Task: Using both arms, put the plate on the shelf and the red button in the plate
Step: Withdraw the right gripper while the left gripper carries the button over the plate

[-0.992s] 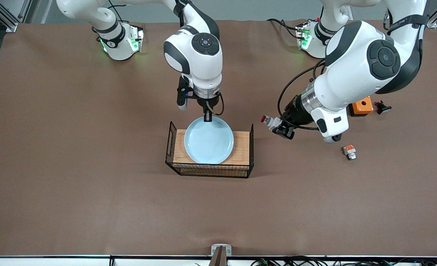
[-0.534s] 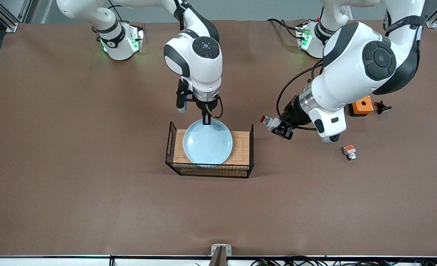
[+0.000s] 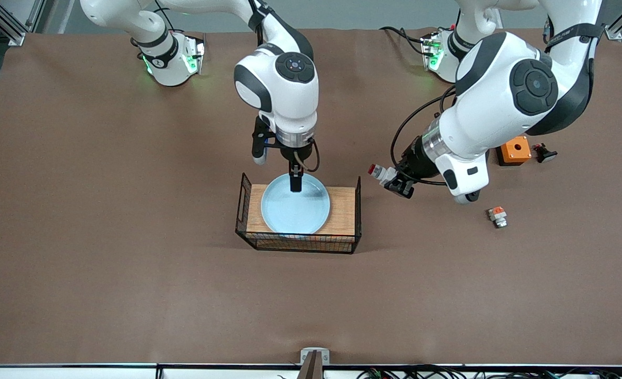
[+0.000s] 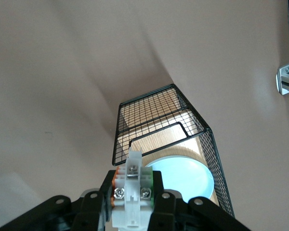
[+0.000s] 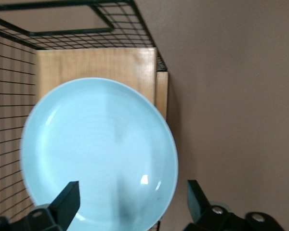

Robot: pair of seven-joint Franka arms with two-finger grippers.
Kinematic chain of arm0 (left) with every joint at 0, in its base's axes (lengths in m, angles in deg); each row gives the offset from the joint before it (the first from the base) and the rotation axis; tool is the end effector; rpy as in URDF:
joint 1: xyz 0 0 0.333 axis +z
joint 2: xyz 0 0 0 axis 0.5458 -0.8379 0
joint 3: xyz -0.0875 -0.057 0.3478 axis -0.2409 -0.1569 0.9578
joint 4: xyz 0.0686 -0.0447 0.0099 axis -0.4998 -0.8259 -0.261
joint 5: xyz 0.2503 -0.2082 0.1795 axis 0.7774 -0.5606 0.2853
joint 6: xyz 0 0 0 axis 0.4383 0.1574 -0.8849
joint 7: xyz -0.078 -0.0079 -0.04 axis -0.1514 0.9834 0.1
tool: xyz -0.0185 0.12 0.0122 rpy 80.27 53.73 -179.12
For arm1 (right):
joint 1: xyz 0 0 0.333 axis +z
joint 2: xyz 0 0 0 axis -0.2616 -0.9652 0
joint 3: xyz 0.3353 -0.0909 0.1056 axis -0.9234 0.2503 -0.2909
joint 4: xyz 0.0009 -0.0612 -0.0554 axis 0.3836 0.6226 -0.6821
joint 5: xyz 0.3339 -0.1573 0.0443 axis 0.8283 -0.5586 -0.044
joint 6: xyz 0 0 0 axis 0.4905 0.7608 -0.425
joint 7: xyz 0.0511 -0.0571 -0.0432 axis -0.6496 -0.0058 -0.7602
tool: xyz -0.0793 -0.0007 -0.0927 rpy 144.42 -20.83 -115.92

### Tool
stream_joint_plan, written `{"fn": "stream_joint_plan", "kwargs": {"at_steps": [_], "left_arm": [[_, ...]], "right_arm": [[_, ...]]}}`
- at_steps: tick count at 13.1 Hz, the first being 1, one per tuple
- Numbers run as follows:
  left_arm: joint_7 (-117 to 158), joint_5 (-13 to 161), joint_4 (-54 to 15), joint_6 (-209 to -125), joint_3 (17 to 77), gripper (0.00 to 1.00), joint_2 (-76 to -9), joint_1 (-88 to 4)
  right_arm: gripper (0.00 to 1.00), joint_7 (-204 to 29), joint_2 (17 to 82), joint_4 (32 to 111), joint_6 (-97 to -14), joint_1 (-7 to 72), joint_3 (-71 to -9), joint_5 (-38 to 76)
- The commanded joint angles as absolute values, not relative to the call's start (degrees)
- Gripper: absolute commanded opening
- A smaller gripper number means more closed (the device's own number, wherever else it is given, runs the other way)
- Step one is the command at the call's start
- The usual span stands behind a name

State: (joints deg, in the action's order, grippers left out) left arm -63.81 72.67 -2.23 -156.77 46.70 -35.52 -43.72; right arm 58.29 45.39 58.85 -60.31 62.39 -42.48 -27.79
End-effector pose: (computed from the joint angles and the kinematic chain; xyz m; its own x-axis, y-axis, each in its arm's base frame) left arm 0.5872 -0.3078 0.5614 0.4139 0.8658 -0.2813 0.9099 -0.4030 0.0986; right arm 0.5109 0.4921 0.4384 -0.0289 -0.9991 0.0307 -0.9775 0.0219 -0.2099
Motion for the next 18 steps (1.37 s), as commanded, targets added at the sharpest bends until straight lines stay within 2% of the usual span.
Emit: {"fn": "stream_joint_plan", "kwargs": {"at_steps": [1,4,8,11,14,18], "left_arm": [[-65.5,73.8,-0.9,-156.8,46.8,0.25,-36.0,-44.2],[-68.2,73.9,-0.8,-156.8,47.0,0.25,-36.1,-45.7],[-80.4,77.9,0.2,-158.8,47.3,0.25,-38.2,-50.3],[-89.1,79.8,4.3,-160.4,47.6,0.25,-42.7,-54.7],[-96.6,83.9,8.4,-161.6,48.6,0.25,-47.0,-59.3],[-104.1,84.3,8.8,-168.2,61.3,0.25,-49.7,-72.5]], "right_arm": [[1.0,55.9,45.4,54.4,-57.2,58.9,-43.5,-25.7],[1.0,39.8,46.5,49.1,-48.7,54.6,-43.4,-18.2],[1.0,8.6,52.0,49.2,-38.1,47.9,-43.3,-17.1],[1.0,-17.6,56.3,49.2,-30.7,39.1,-43.1,-12.5],[1.0,-40.5,59.6,49.2,-23.4,30.8,-43.0,-13.0],[1.0,-64.6,61.3,49.3,-19.9,22.1,-42.7,-16.8]]}}
